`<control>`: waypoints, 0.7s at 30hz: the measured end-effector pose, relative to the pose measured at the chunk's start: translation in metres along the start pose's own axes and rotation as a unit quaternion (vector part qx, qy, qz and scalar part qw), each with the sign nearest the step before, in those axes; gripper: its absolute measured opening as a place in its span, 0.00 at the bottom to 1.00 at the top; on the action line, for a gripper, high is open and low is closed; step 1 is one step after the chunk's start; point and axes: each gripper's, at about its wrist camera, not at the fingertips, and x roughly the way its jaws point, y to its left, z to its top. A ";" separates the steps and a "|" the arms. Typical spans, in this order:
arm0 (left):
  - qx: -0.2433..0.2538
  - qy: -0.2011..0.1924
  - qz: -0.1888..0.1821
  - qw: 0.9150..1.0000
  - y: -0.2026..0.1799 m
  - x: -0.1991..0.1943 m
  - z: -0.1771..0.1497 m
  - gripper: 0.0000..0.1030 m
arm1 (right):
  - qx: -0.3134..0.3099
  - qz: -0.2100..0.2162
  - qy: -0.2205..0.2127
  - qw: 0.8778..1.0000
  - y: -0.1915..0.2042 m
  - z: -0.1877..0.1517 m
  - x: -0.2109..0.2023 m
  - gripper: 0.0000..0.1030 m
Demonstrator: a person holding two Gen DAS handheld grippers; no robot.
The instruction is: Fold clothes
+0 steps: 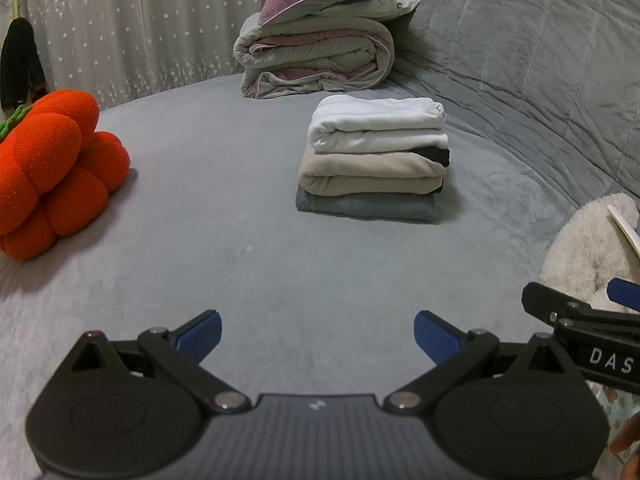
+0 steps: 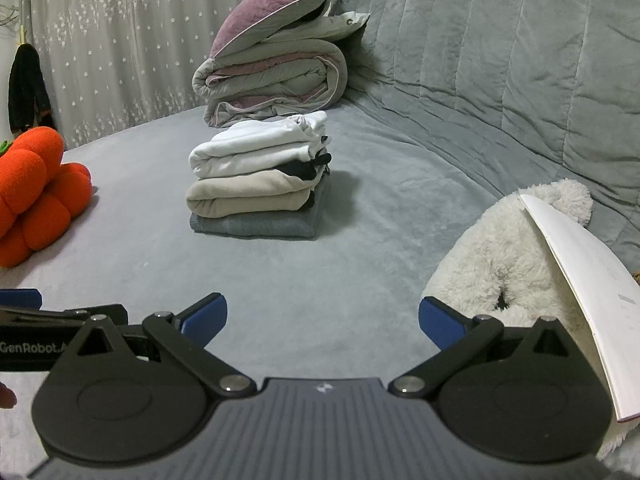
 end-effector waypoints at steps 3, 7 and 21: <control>0.000 0.001 0.000 1.000 0.001 0.000 0.000 0.99 | -0.001 -0.001 0.000 1.000 0.000 0.000 0.000 1.00; -0.002 0.003 -0.002 1.000 0.002 0.000 0.000 0.99 | -0.002 -0.001 0.001 1.000 0.001 0.000 0.001 1.00; -0.014 0.016 0.033 0.999 0.039 -0.051 -0.029 0.99 | 0.009 0.038 0.015 0.999 0.032 -0.010 -0.015 1.00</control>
